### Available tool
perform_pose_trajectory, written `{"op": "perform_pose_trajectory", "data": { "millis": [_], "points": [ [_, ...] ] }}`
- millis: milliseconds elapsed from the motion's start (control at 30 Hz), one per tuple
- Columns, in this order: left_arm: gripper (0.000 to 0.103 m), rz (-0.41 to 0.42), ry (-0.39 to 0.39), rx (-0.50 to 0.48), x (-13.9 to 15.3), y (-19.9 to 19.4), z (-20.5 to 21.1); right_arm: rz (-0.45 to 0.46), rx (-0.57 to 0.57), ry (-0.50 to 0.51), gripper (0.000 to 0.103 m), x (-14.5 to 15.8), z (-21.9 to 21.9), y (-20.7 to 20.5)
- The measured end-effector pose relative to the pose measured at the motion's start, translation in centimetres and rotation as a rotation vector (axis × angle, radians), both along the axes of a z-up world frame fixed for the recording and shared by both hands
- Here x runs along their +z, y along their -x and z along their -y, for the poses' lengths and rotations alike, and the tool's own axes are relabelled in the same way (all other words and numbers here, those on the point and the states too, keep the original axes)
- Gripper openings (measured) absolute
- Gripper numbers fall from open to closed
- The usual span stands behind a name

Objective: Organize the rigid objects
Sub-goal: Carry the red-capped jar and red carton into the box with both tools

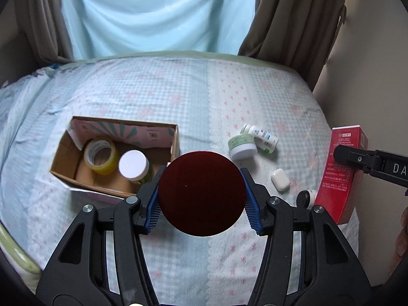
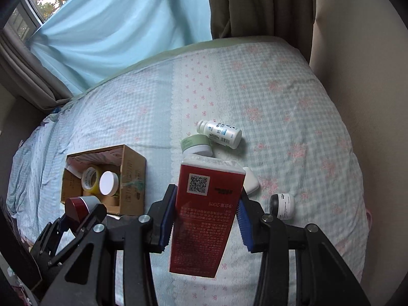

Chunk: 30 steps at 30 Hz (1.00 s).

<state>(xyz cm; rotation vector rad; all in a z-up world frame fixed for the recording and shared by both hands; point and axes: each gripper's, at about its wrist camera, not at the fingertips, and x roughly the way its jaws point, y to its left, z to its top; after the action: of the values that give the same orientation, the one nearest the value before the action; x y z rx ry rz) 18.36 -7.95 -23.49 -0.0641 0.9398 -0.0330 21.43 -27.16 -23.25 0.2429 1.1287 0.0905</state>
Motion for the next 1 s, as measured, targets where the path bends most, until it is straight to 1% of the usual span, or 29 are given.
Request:
{"op": "perform_pose_trajectory", "data": {
  "millis": [133, 233, 333, 467, 567, 667, 767, 867, 1000],
  "points": [
    [0.051, 0.046, -0.031, 0.010, 4.2, 1.5, -2.1, 0.056, 0.043, -0.027, 0.040, 3.6, -1.7, 1.4],
    [0.051, 0.068, -0.026, 0.028, 6.4, 2.2, -4.5, 0.092, 0.070, -0.038, 0.040, 5.7, -3.4, 2.0],
    [0.051, 0.089, -0.020, 0.046, 8.3, 2.6, -7.1, 0.122, 0.088, -0.054, 0.040, 7.2, -5.2, 2.6],
    [0.051, 0.101, -0.010, 0.055, 9.8, 2.4, -11.0, 0.146, 0.104, -0.060, 0.040, 8.8, -8.3, 3.0],
    [0.051, 0.108, 0.006, 0.049, 10.4, 1.8, -14.2, 0.161, 0.108, -0.062, 0.040, 9.8, -11.2, 3.1],
    [0.051, 0.107, 0.009, 0.018, 10.7, 0.7, -17.5, 0.176, 0.103, -0.052, 0.040, 10.6, -14.4, 2.9],
    [0.051, 0.095, 0.018, -0.015, 10.6, -0.5, -20.9, 0.172, 0.075, -0.066, 0.040, 10.8, -17.5, 2.6],
    [0.051, 0.083, 0.014, -0.048, 9.9, -1.8, -24.0, 0.158, 0.049, -0.067, 0.040, 10.4, -20.7, 2.0],
    [0.051, 0.032, 0.018, -0.075, 8.2, -3.9, -28.1, 0.131, -0.003, -0.100, 0.040, 9.4, -24.3, 1.0]
  ]
}}
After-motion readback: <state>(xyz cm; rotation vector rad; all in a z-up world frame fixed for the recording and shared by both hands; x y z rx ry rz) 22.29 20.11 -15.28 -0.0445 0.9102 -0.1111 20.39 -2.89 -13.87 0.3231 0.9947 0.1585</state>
